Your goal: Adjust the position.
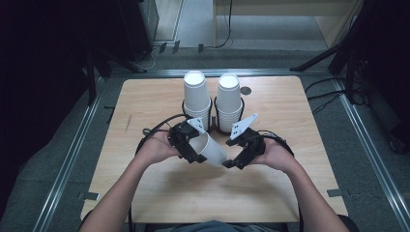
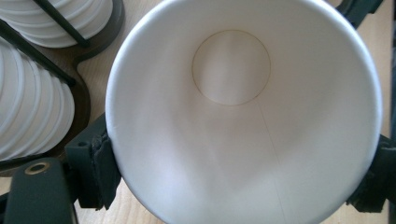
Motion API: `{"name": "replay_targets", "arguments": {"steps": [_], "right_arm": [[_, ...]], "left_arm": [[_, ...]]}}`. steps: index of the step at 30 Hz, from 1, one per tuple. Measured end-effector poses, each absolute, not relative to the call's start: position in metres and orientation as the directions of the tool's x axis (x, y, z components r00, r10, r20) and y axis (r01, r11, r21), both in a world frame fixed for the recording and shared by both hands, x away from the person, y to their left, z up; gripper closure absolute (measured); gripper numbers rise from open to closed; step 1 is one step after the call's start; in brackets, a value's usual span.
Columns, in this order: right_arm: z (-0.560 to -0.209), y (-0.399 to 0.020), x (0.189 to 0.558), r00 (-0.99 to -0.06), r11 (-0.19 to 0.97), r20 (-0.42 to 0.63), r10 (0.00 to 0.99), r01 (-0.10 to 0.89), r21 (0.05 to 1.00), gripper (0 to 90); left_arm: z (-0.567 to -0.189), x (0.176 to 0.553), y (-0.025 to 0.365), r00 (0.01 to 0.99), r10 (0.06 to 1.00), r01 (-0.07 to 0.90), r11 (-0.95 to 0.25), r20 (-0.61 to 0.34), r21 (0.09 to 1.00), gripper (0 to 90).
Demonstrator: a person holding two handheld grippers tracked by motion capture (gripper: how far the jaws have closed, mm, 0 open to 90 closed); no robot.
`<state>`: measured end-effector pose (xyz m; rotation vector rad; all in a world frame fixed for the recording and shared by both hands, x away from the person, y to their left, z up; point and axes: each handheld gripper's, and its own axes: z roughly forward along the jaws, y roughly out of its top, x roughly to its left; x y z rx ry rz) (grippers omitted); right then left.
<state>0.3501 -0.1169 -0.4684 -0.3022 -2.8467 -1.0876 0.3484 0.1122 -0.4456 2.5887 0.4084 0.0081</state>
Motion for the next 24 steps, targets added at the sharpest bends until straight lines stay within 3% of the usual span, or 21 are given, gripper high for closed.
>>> {"name": "replay_targets", "arguments": {"steps": [10, 24], "right_arm": [[-0.476, -0.105, 0.352, -0.982, 0.734, 0.135, 0.134, 0.190, 0.652, 16.2], [-0.478, -0.091, 0.346, -0.990, 0.732, 0.112, 0.090, 0.142, 0.667, 19.0]], "left_arm": [[-0.448, 0.343, 0.097, 0.967, 0.255, 0.239, -0.867, -0.022, 0.437, 11.3], [-0.440, 0.336, 0.084, 0.971, 0.236, 0.226, -0.869, -0.033, 0.439, 10.4]]}}
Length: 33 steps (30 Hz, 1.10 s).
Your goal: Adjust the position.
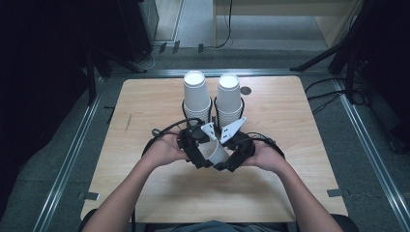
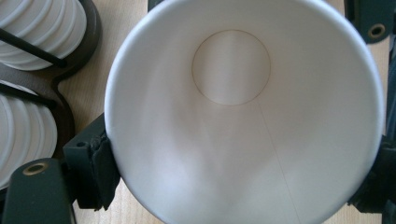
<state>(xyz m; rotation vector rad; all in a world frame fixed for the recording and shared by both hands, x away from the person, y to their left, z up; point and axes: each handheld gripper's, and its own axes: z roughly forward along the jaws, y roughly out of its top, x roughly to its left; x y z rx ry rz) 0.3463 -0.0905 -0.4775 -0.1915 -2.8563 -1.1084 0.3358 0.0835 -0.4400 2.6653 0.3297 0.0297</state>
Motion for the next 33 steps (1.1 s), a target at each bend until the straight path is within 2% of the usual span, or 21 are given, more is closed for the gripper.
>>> {"name": "replay_targets", "arguments": {"steps": [7, 10, 33], "right_arm": [[-0.475, -0.091, 0.346, -0.991, 0.730, 0.100, 0.086, 0.131, 0.670, 20.6], [-0.475, -0.092, 0.346, -0.992, 0.730, 0.089, 0.090, 0.126, 0.672, 20.6], [-0.463, -0.116, 0.350, -0.985, 0.659, 0.093, 0.144, 0.166, 0.733, 20.4]], "left_arm": [[-0.441, 0.338, 0.089, 0.970, 0.238, 0.231, -0.841, -0.049, 0.490, 7.7], [-0.440, 0.342, 0.092, 0.965, 0.247, 0.257, -0.821, -0.089, 0.510, 0.0], [-0.437, 0.344, 0.126, 0.939, 0.299, 0.329, -0.636, -0.170, 0.698, 0.0]]}}
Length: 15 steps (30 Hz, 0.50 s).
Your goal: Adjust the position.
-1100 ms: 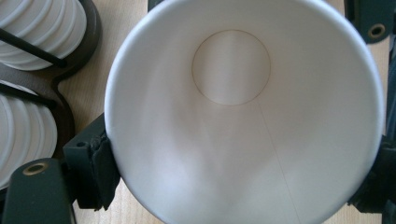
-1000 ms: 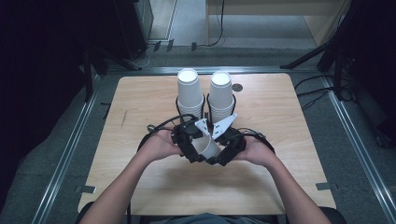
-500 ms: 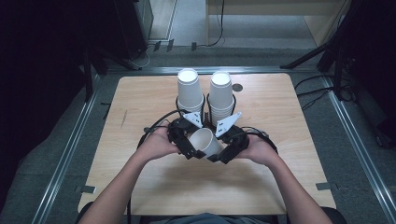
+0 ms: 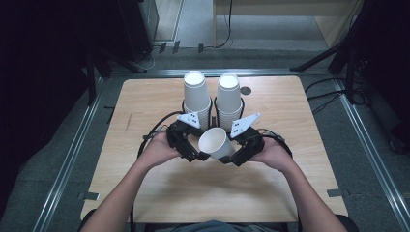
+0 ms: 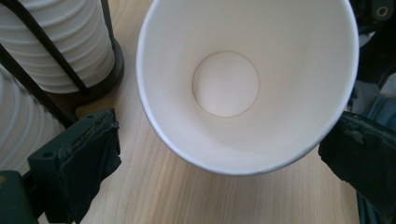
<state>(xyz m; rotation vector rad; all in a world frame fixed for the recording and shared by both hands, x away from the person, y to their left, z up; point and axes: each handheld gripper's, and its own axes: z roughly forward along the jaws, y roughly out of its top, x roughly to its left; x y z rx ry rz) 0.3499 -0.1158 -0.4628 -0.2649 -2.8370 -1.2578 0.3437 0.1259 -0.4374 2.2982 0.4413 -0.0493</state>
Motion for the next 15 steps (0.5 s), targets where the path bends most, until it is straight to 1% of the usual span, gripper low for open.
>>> {"name": "replay_targets", "arguments": {"steps": [3, 8, 11, 12, 15], "right_arm": [[-0.463, -0.117, 0.349, -0.985, 0.660, 0.092, 0.145, 0.166, 0.733, 20.4], [-0.462, -0.119, 0.347, -0.985, 0.649, 0.092, 0.146, 0.166, 0.743, 20.3], [-0.462, -0.118, 0.346, -0.985, 0.644, 0.105, 0.134, 0.167, 0.747, 20.3], [-0.462, -0.118, 0.346, -0.985, 0.642, 0.107, 0.133, 0.168, 0.748, 20.4], [-0.461, -0.116, 0.346, -0.984, 0.633, 0.118, 0.133, 0.176, 0.754, 20.3]], "left_arm": [[-0.438, 0.342, 0.128, 0.939, 0.309, 0.321, -0.625, -0.152, 0.712, 0.0], [-0.441, 0.340, 0.127, 0.933, 0.312, 0.339, -0.595, -0.178, 0.729, 0.0], [-0.443, 0.341, 0.124, 0.930, 0.299, 0.356, -0.580, -0.216, 0.732, 0.0], [-0.443, 0.341, 0.123, 0.932, 0.299, 0.348, -0.582, -0.204, 0.735, 0.0], [-0.445, 0.340, 0.118, 0.931, 0.299, 0.351, -0.570, -0.211, 0.743, 0.0]]}}
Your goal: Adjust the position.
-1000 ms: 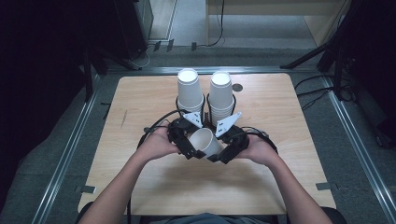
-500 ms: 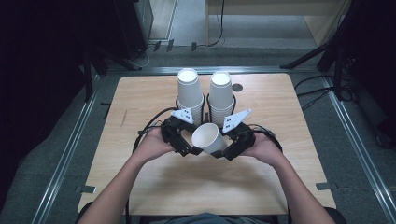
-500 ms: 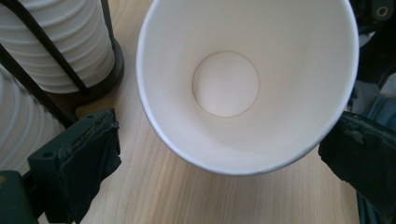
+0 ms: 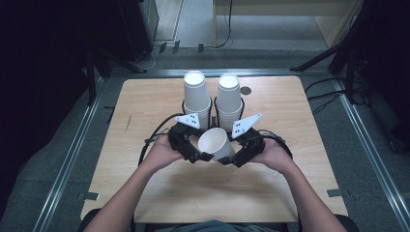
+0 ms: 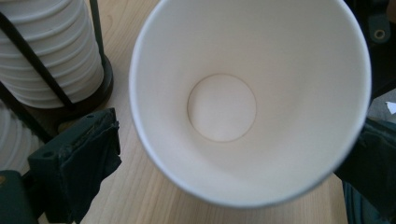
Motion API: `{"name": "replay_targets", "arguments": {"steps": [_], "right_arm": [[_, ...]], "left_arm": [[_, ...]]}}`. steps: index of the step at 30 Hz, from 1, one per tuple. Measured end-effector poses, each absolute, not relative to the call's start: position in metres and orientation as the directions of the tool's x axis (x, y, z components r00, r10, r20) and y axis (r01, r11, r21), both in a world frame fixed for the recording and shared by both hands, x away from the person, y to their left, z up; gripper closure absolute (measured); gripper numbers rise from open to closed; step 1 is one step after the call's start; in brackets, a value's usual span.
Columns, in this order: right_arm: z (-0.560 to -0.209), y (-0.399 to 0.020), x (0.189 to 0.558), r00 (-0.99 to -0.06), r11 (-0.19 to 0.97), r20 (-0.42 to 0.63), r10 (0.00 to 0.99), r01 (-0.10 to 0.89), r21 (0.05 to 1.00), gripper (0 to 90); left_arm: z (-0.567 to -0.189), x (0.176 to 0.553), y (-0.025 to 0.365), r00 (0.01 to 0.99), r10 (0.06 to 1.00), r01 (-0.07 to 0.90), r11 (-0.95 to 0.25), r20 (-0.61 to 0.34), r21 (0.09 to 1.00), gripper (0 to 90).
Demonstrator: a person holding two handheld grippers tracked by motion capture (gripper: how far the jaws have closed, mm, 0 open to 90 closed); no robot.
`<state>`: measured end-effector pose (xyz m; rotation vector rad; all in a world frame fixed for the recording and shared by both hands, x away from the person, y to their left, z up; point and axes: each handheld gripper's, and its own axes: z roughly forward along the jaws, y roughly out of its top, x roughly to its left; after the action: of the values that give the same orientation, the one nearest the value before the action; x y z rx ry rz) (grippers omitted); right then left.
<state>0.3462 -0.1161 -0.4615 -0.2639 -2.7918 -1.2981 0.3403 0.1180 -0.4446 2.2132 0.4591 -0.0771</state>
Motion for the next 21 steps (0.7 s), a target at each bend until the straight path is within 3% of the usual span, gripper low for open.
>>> {"name": "replay_targets", "arguments": {"steps": [13, 15, 21], "right_arm": [[-0.465, -0.107, 0.347, -0.983, 0.626, 0.141, 0.118, 0.184, 0.758, 20.2], [-0.466, -0.106, 0.348, -0.981, 0.632, 0.146, 0.126, 0.192, 0.750, 20.4], [-0.466, -0.107, 0.348, -0.980, 0.632, 0.158, 0.119, 0.197, 0.749, 21.0]], "left_arm": [[-0.449, 0.340, 0.106, 0.925, 0.306, 0.366, -0.555, -0.226, 0.747, 0.0], [-0.447, 0.338, 0.107, 0.932, 0.309, 0.340, -0.552, -0.192, 0.761, 7.1], [-0.445, 0.335, 0.106, 0.933, 0.312, 0.332, -0.561, -0.177, 0.759, 11.6]]}}
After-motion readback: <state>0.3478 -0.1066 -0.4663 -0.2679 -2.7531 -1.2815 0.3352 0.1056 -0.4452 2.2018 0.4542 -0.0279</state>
